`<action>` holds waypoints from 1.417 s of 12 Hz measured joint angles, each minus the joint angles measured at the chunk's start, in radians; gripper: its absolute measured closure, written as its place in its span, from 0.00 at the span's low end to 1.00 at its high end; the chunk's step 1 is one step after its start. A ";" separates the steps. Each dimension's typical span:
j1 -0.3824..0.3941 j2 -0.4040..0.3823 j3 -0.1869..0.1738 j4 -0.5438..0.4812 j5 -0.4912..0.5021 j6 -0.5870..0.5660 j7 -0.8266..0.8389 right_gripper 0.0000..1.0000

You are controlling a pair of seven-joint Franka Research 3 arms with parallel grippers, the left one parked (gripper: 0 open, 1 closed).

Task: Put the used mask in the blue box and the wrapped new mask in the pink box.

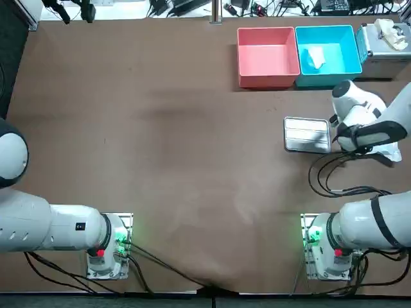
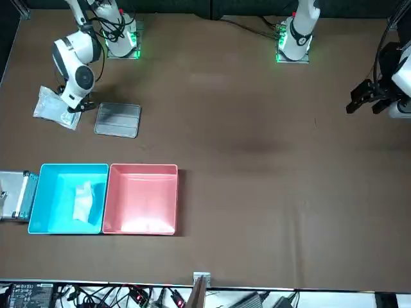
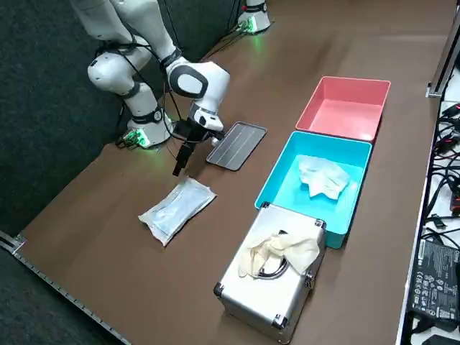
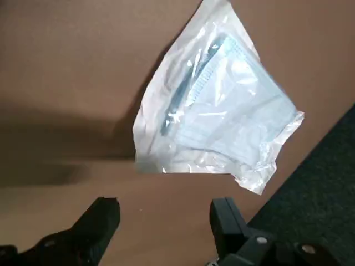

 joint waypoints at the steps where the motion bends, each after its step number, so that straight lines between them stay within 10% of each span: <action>1: 0.008 0.022 0.003 -0.003 -0.041 0.002 0.060 0.00; 17: 0.028 0.172 0.009 0.006 -0.295 0.016 0.306 0.02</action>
